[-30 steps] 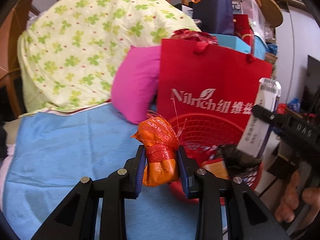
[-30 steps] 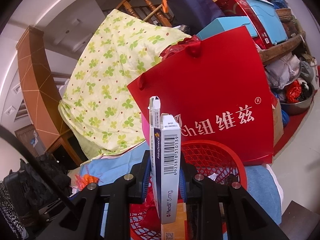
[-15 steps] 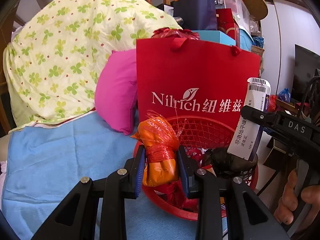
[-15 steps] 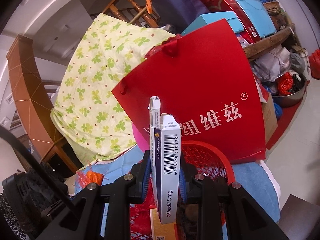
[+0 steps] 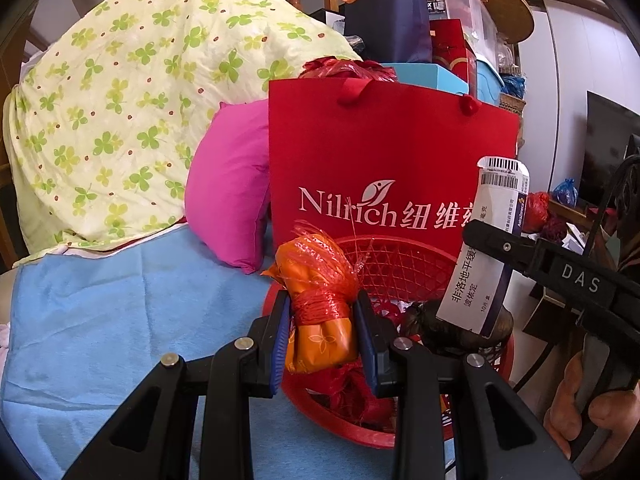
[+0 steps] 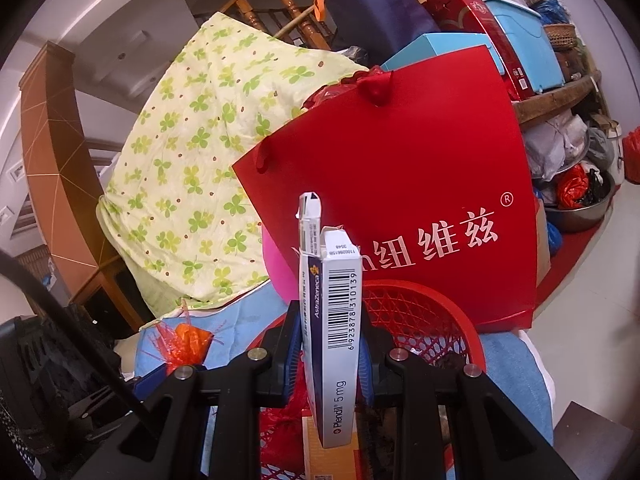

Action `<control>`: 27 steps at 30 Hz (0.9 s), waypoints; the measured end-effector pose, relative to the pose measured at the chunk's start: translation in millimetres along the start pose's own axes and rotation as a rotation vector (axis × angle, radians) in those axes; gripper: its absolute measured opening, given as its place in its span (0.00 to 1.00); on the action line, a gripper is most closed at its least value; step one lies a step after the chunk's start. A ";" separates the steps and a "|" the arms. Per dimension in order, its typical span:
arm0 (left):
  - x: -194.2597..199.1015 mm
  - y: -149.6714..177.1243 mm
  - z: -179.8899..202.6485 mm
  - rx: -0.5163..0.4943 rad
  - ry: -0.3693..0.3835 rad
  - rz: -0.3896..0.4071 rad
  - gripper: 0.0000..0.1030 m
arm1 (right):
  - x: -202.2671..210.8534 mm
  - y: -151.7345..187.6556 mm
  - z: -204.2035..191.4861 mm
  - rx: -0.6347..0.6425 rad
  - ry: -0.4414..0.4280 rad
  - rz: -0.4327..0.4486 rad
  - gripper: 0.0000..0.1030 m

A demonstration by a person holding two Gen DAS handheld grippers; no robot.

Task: Collect trash
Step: 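Hold the orange ribbon and white box above the red basket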

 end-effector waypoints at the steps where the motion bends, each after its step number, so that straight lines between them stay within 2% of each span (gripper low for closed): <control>1: -0.5 0.5 0.2 0.000 0.002 -0.002 0.32 | 0.2 0.0 2.3 -0.004 -0.001 0.001 0.26; 27: -22.7 1.8 3.0 0.020 0.026 -0.052 0.33 | 1.6 -0.3 7.2 -0.019 0.004 -0.003 0.27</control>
Point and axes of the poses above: each gripper's, at about its wrist camera, not at the fingertips, and x roughly against the way its jaws point, z to its right, y to its underside, the point moved 1 cm from there along -x, roughly the way its jaws point, and after that the axes turned 9 degrees about x, right-handed, at the moved point
